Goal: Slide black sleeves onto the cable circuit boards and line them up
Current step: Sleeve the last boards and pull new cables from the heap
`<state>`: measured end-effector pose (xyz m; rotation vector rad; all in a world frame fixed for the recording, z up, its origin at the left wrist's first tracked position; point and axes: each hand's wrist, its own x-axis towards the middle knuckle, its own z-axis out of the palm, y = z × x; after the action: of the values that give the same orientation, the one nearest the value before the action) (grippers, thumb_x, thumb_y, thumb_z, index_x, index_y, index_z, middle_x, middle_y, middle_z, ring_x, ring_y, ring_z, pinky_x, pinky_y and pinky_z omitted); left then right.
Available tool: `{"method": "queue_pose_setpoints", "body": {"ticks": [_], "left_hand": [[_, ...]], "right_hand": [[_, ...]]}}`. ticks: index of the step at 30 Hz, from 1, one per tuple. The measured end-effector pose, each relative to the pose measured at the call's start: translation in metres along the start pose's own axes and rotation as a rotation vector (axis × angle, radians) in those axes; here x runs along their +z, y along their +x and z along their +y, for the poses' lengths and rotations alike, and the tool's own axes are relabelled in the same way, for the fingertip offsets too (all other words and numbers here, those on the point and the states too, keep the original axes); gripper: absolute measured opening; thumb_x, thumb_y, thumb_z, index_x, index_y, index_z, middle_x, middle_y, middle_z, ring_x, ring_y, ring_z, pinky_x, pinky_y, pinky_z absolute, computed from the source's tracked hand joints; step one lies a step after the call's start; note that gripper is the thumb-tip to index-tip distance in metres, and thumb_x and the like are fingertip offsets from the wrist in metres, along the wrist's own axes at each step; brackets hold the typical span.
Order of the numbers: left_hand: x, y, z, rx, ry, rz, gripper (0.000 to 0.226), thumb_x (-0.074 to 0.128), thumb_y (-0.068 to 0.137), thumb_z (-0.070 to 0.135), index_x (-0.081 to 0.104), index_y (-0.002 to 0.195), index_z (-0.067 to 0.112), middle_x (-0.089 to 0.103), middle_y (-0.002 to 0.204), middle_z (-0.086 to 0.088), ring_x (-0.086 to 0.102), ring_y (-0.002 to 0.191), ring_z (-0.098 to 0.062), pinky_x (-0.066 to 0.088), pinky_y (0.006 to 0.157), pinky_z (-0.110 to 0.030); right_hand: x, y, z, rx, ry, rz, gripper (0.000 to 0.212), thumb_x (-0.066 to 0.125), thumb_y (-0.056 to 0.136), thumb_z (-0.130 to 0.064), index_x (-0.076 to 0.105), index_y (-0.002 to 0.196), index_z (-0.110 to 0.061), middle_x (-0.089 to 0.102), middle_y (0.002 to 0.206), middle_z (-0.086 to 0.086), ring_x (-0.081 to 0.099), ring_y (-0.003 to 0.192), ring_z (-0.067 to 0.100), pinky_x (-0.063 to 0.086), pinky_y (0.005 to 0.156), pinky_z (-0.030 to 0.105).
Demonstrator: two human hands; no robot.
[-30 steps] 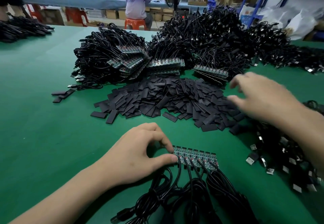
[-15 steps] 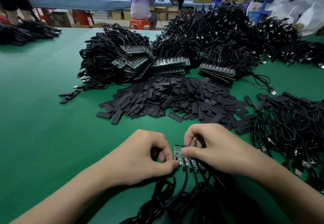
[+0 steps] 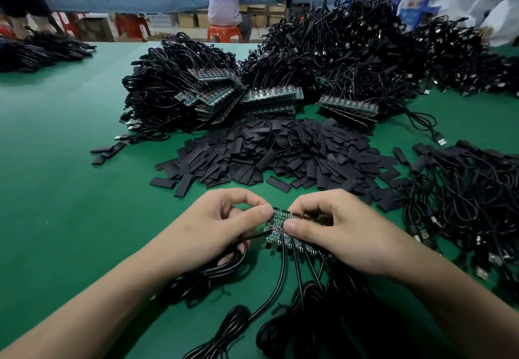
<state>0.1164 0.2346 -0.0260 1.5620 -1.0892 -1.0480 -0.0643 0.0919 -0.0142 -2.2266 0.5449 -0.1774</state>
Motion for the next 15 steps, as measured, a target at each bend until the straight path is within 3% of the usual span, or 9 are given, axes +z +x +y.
{"method": "queue_pose_setpoints", "body": {"ticks": [4, 9, 15], "left_hand": [[0.0057, -0.0031, -0.0007, 0.092, 0.134, 0.018, 0.031, 0.068, 0.088, 0.047, 0.071, 0.080, 0.018, 0.067, 0.064, 0.000, 0.055, 0.052, -0.010, 0.042, 0.052, -0.019], [0.0007, -0.0028, 0.0002, 0.168, 0.170, -0.064, 0.029, 0.062, 0.097, 0.040, 0.068, 0.076, 0.021, 0.066, 0.068, -0.001, 0.052, 0.061, -0.018, 0.038, 0.059, -0.030], [-0.0013, 0.0004, -0.0017, 0.211, 0.047, -0.150, 0.023, 0.063, 0.095, 0.029, 0.066, 0.074, 0.020, 0.058, 0.066, 0.003, 0.048, 0.060, -0.008, 0.039, 0.059, -0.016]], "right_hand": [[0.0045, -0.0018, -0.0014, -0.044, 0.001, 0.066, 0.017, 0.067, 0.094, -0.040, 0.069, 0.083, -0.027, 0.067, 0.078, -0.012, 0.059, 0.072, 0.002, 0.049, 0.076, 0.030], [0.0037, -0.0031, -0.0027, -0.075, 0.083, 0.023, 0.014, 0.068, 0.096, -0.035, 0.070, 0.086, -0.025, 0.070, 0.085, -0.001, 0.064, 0.085, 0.021, 0.050, 0.090, 0.047], [0.0024, -0.0010, -0.0018, -0.109, 0.225, -0.059, 0.013, 0.069, 0.097, -0.024, 0.074, 0.087, -0.017, 0.071, 0.085, 0.007, 0.064, 0.080, 0.023, 0.050, 0.084, 0.037]]}}
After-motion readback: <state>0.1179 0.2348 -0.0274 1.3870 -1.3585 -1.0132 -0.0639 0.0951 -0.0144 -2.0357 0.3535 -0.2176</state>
